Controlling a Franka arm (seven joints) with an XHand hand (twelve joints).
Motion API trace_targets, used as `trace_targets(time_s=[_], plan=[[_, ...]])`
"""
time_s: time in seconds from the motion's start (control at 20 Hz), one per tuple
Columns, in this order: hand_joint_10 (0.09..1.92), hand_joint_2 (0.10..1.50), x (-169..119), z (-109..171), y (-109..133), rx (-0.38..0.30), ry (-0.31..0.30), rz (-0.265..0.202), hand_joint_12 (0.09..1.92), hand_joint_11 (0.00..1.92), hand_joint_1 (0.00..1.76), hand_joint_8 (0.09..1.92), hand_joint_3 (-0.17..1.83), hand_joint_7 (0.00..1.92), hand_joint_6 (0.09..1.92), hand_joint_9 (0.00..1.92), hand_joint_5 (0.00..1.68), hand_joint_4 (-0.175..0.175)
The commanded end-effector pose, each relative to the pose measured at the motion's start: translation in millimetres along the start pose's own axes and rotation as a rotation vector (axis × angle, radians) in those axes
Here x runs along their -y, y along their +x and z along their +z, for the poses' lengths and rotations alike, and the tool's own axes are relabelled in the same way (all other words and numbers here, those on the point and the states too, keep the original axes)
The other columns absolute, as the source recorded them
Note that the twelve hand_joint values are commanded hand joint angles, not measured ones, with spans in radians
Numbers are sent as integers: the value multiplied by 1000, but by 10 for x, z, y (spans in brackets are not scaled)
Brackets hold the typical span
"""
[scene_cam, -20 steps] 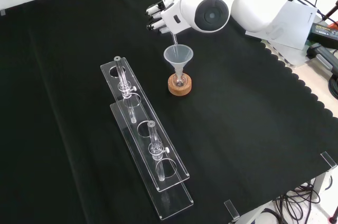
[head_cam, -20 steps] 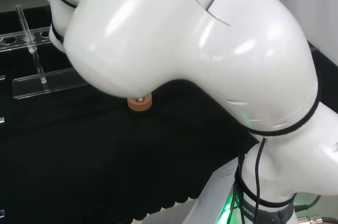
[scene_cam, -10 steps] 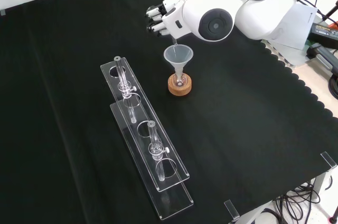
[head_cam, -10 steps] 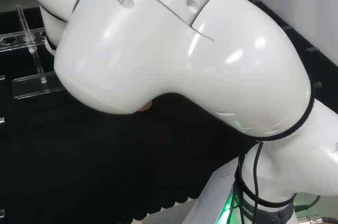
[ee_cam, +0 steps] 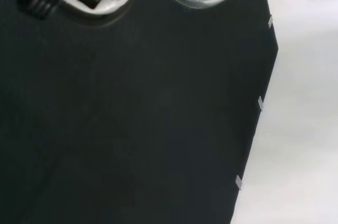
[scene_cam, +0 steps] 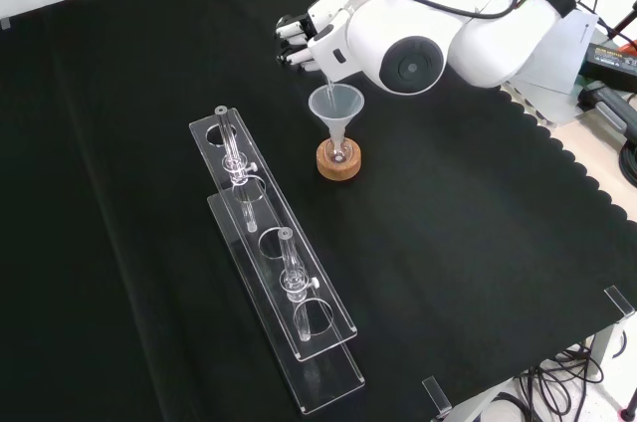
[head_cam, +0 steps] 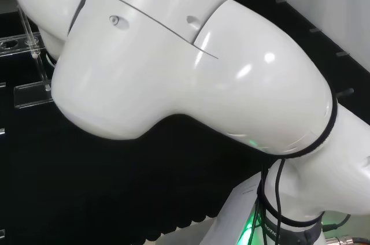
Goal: Pour all the NaCl from the weighing funnel into the round-bottom flask.
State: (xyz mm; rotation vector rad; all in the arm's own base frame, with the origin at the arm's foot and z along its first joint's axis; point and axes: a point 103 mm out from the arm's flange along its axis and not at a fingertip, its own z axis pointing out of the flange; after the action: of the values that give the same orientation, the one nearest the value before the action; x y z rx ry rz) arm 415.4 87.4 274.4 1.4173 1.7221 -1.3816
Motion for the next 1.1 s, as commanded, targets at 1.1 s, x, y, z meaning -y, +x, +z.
trace_targets(time_s=[1.1], plan=[[317, 674, 9, -141, 79, 143, 17, 7, 1082, 772, 1102, 643, 682, 580, 827, 977, 1193, 175]])
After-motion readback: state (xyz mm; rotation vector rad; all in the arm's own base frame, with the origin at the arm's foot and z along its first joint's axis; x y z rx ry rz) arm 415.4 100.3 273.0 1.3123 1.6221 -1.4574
